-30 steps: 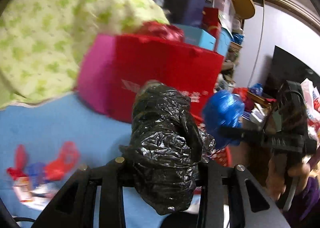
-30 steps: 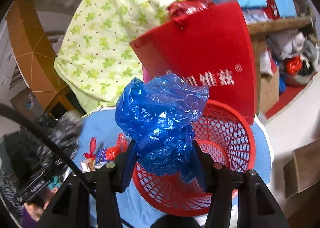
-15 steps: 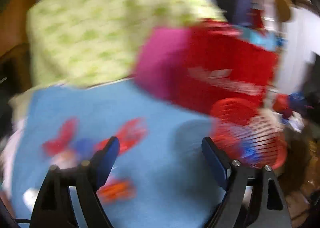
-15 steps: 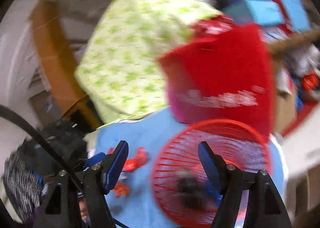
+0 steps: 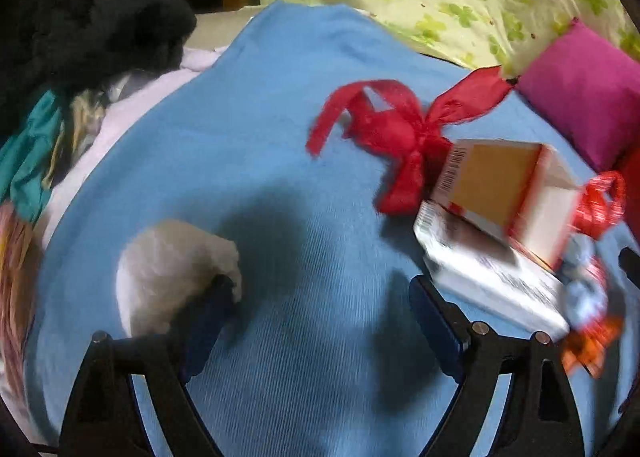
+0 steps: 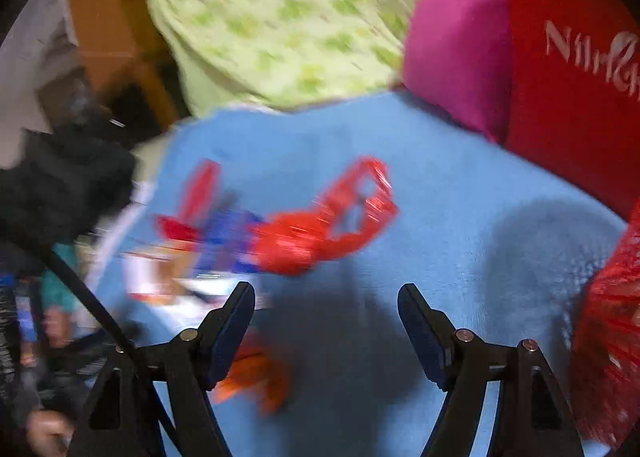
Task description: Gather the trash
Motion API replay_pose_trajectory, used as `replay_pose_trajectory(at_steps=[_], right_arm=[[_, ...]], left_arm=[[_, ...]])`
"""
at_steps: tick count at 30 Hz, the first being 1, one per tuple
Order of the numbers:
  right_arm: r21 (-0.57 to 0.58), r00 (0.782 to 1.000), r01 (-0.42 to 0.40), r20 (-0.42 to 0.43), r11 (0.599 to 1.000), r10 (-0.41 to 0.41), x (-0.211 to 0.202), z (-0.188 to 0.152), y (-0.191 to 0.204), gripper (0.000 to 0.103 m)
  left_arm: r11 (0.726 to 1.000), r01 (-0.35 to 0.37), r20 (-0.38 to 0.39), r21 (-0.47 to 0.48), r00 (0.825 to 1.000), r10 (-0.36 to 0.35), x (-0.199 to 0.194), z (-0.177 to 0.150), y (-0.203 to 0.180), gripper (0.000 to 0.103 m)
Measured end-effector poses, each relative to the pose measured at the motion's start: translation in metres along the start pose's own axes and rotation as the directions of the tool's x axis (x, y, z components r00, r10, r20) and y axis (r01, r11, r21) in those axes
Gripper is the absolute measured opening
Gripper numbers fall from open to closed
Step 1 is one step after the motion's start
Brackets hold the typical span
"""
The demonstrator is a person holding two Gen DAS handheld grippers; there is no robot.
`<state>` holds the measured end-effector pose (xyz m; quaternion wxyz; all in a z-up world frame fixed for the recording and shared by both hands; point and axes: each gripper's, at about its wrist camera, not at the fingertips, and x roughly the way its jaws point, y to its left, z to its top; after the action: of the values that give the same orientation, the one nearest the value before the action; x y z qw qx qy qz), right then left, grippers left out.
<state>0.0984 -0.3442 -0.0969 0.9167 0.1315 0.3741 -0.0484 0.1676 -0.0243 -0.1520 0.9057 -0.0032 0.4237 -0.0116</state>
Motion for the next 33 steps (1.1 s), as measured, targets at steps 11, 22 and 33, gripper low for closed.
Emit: replay_pose_trajectory(at_steps=[11,22,33], right_arm=[[-0.108,0.973,0.219,-0.055,0.970,-0.226,0.077,0.016,-0.008,0.103],[-0.098,0.979,0.193,-0.044,0.976,-0.198,0.079,0.017,-0.013,0.103],[-0.097,0.980,0.192,-0.042,0.977,-0.197,0.077,0.017,-0.012,0.103]], left_arm=[[0.999,-0.038,0.029,0.038,0.999,0.037,0.026,0.009,-0.004,0.103],[0.999,-0.035,0.030,0.037,0.999,0.034,0.025,0.012,-0.002,0.103],[0.999,-0.035,0.030,0.036,0.999,0.034,0.024,0.011,-0.003,0.103]])
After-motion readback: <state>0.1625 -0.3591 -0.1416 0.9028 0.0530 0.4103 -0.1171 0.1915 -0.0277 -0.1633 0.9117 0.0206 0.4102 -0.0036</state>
